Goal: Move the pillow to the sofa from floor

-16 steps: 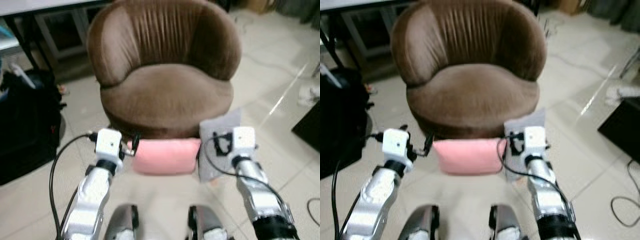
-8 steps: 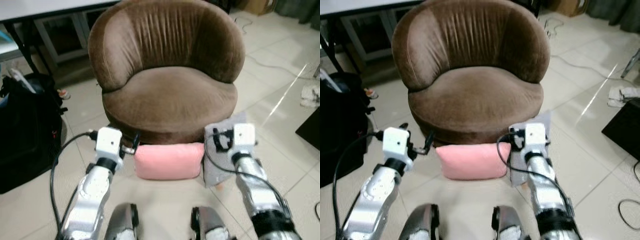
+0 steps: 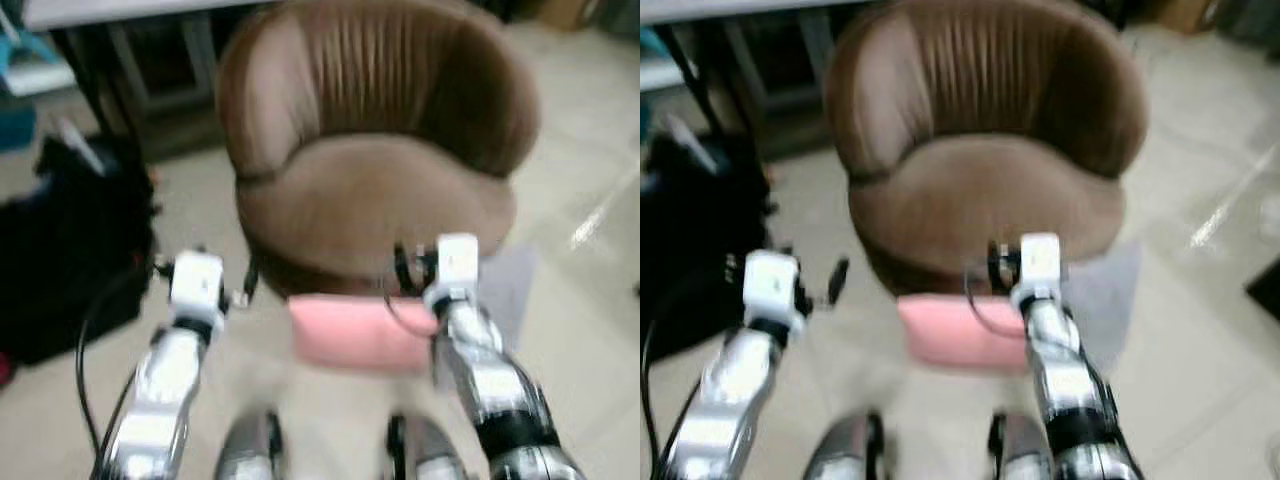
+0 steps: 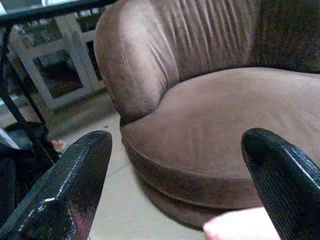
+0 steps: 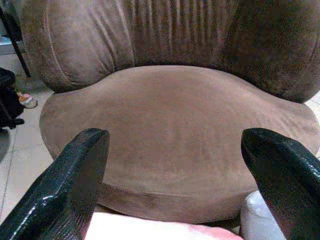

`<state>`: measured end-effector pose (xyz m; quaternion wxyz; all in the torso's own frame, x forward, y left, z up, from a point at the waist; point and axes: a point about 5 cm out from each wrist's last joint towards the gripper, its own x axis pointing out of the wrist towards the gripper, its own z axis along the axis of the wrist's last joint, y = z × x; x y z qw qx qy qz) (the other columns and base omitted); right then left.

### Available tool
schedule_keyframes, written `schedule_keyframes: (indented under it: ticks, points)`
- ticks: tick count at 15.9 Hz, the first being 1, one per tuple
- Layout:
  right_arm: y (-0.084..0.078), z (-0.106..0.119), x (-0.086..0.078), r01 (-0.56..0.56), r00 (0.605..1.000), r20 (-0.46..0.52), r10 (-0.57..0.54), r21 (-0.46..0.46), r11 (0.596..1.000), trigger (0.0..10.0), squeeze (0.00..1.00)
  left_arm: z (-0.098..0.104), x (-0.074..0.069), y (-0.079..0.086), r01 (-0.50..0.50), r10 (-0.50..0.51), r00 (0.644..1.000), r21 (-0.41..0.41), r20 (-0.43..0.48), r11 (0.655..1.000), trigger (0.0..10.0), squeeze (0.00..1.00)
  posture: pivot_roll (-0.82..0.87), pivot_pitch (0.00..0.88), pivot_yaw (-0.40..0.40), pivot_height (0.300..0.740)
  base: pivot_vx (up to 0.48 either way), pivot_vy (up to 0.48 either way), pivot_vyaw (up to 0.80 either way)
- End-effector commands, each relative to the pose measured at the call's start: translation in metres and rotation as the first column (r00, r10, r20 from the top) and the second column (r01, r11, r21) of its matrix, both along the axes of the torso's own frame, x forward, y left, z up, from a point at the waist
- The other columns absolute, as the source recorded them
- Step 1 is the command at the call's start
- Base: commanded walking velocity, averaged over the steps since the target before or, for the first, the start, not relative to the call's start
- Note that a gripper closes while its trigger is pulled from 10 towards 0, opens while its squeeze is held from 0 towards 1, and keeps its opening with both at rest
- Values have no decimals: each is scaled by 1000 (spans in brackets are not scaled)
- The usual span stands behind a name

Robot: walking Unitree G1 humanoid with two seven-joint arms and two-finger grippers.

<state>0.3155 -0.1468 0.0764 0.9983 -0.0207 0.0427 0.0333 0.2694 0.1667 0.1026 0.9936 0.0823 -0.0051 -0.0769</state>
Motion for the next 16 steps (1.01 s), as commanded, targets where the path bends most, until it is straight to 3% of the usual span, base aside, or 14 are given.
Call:
schedule_keyframes:
  ticks: [1, 4, 9, 16]
  points:
    - [-16, -4, -4, 61, 998, -8, -61, 0, 998, 10000, 0, -2, 1, -7, 26, -26, 1000, -8, -14, 1000, 10000, 0, 23, 89, 33, 626, 319, 0, 0]
    - [-16, -5, -5, 80, 997, -12, -79, 23, 997, 10000, 0, 0, 7, -7, 25, -26, 1000, -11, -9, 1000, 10000, 0, 18, 89, 38, 626, 316, 0, 0]
    - [-17, -6, -7, 85, 996, -14, -85, 12, 996, 10000, 0, 0, 8, -9, 35, -35, 999, -18, -13, 999, 10000, 0, 12, 87, 37, 626, 318, 0, -651]
    - [-18, -6, -9, 77, 997, -12, -77, 4, 997, 10000, 0, -2, 7, -12, 42, -42, 999, -25, -12, 999, 10000, 0, 4, 81, 31, 626, 318, 0, 0]
